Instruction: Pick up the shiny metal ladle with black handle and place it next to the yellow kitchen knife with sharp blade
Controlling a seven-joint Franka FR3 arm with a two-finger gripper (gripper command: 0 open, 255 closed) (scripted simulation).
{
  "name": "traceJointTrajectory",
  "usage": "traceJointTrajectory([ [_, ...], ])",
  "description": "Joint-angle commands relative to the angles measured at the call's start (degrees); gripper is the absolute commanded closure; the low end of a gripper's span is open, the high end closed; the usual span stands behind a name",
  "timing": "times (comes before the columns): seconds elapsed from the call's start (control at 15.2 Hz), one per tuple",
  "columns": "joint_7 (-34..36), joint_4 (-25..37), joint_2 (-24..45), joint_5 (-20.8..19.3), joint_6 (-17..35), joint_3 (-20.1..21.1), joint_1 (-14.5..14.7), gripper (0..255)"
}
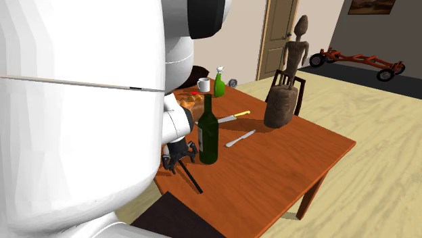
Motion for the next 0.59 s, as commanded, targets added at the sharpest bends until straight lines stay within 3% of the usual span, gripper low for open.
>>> traceJointTrajectory([
  [0.0, 0.0, 0.0, 0.0, 0.0, 0.0, 0.0, 0.0, 0],
  [0.07, 0.0, 0.0, 0.0, 0.0, 0.0, 0.0, 0.0, 255],
  [0.53, -0.1, 0.1, 0.0, 0.1, -0.1, 0.1, 0.0, 255],
])
